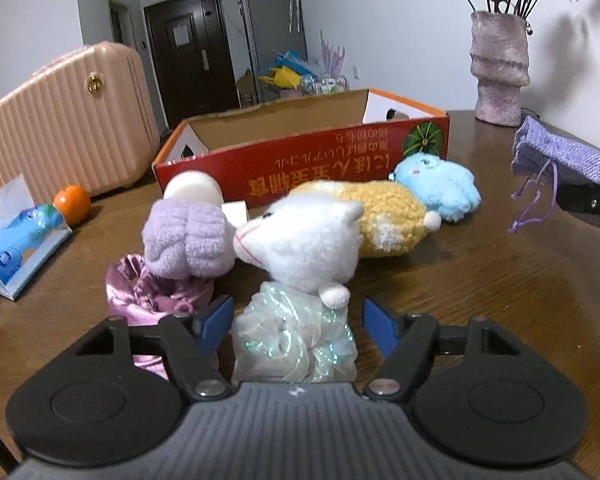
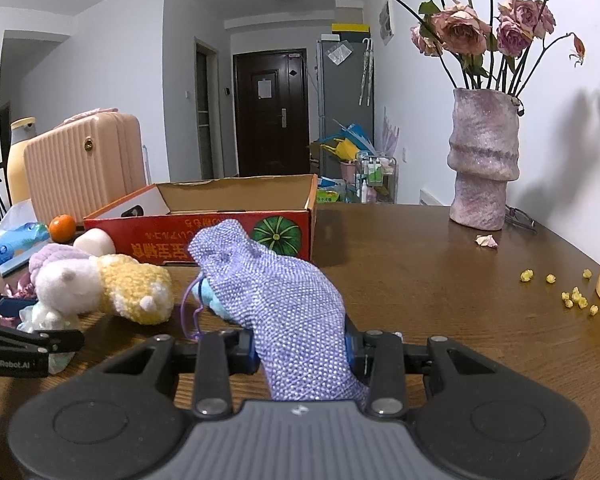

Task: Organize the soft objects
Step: 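Grasp the white mesh bath puff with the left gripper while the right gripper holds the bag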

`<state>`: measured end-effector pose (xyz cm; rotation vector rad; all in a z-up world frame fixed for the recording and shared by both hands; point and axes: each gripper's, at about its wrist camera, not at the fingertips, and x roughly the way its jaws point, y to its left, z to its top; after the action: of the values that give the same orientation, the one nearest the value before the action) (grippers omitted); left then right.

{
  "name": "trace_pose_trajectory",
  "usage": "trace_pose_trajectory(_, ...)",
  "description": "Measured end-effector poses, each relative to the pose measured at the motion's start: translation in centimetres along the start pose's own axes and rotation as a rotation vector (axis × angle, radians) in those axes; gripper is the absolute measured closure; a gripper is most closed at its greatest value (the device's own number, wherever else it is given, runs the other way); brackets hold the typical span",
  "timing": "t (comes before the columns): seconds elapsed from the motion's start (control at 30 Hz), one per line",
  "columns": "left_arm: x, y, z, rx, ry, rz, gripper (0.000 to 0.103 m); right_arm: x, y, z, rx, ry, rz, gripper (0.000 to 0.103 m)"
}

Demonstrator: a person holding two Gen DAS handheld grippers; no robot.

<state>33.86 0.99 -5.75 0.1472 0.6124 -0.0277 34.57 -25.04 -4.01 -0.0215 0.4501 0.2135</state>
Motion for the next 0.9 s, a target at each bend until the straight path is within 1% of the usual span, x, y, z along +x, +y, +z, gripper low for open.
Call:
trace_pose_trajectory(0.07,0.4,0.2,0.0,-0.004,0.022,-0.010,0.040,0.1,0.0,0.0,0.000,0.001,-0.003,0.068)
trace_pose_trajectory(0.1,0.5,0.3,0.0,-0.009,0.034,-0.016,0.046,0.1,0.0,-0.1,0.000,0.001,-0.005,0.068)
trace_pose_trajectory(0.13,0.7,0.4,0.0,-0.013,0.042,-0.019,0.050,0.1,0.0,-0.1,0.000,0.001,-0.006,0.068)
trace_pose_trajectory(0.23,0.6,0.7,0.0,-0.029,0.046,-0.035,0.055,0.1,0.0,0.0,0.002,-0.003,-0.012,0.068)
trace_pose_trajectory(0.57,0.2,0.8,0.0,-0.036,0.038,-0.037,0.058,-0.5,0.5,-0.2,0.012,-0.019,-0.017,0.067)
trace_pose_trajectory(0.9,-2.2,0.7,0.0,-0.041,-0.041,-0.016,0.059,-1.4,1.3,-0.4,0.026,-0.038,-0.001,0.067)
